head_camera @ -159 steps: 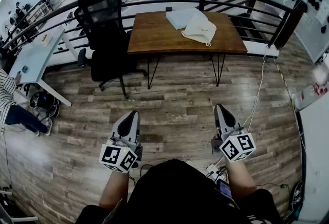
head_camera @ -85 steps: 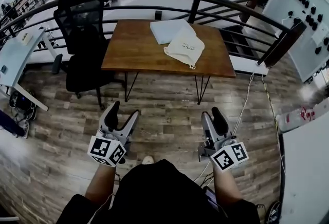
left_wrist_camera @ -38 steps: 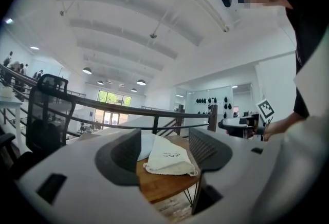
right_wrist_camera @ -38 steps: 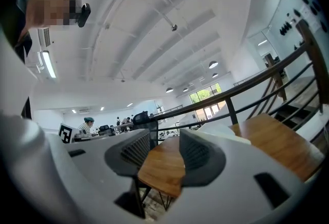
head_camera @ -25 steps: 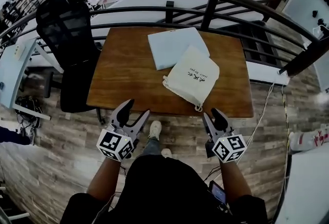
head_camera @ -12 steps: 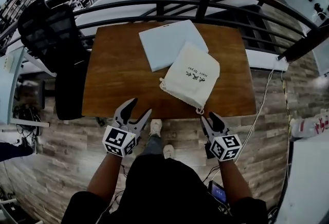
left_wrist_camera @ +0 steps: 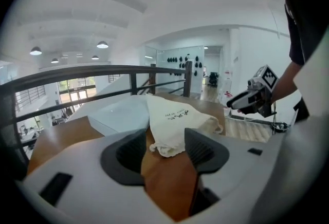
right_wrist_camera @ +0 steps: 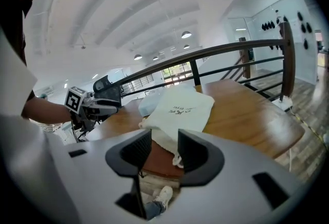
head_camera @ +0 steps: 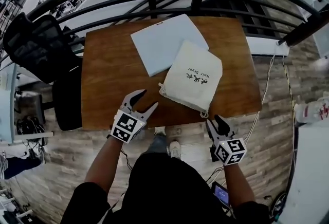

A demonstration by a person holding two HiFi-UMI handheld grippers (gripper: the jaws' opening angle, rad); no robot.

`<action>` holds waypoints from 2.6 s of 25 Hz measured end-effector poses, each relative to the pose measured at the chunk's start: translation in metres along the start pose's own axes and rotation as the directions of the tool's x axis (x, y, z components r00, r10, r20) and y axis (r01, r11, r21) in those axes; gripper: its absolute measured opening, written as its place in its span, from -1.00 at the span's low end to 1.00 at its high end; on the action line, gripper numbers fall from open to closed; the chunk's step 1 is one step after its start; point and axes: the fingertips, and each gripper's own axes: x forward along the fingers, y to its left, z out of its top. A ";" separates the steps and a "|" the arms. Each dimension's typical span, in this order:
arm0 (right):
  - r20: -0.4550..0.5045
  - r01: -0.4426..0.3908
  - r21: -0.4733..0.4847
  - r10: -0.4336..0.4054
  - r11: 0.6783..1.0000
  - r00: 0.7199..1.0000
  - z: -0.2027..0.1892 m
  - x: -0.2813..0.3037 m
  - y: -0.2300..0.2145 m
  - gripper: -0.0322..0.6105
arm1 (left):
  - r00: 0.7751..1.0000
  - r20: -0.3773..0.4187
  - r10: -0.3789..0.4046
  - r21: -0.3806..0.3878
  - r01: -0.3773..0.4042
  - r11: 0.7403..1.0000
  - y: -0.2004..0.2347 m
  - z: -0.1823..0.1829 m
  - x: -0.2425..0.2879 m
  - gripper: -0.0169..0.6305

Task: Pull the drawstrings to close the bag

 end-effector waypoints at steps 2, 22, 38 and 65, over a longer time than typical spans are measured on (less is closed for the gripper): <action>-0.007 0.010 0.012 -0.010 1.000 1.000 0.000 0.006 -0.001 -0.41 | 0.998 -0.044 -0.043 0.031 0.045 0.999 0.004 -0.006 0.015 -0.20; -0.036 0.100 0.141 -0.095 0.985 0.995 -0.002 0.033 -0.015 -0.47 | 0.801 -0.527 -0.283 0.413 0.533 0.739 0.016 -0.067 0.100 -0.39; -0.034 0.106 0.210 -0.101 0.972 0.994 -0.004 0.045 -0.003 -0.50 | 0.644 -0.739 -0.196 0.359 0.623 0.694 0.006 -0.085 0.111 -0.41; -0.233 0.206 0.115 -0.175 0.972 0.956 -0.069 0.045 -0.037 -0.27 | 0.703 -0.651 -0.286 0.085 0.442 0.893 0.006 -0.085 0.096 -0.81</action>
